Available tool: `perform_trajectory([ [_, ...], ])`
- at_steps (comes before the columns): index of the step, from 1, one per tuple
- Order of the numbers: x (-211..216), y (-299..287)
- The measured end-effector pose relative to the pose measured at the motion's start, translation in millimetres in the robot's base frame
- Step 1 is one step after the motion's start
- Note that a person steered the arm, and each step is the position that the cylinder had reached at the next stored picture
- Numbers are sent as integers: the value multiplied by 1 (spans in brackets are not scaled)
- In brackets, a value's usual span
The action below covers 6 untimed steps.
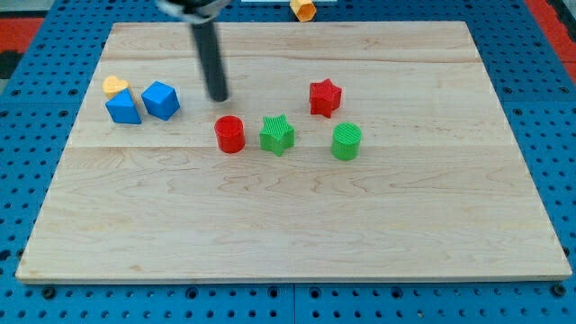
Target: Push the red star into the green star
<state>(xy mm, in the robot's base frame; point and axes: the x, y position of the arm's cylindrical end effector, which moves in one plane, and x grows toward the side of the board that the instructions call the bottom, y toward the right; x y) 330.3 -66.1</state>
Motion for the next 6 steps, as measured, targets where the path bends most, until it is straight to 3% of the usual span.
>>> perform_trajectory([
  [1, -25, 71],
  [2, -14, 159],
  [4, 39, 70],
  [6, 55, 181],
])
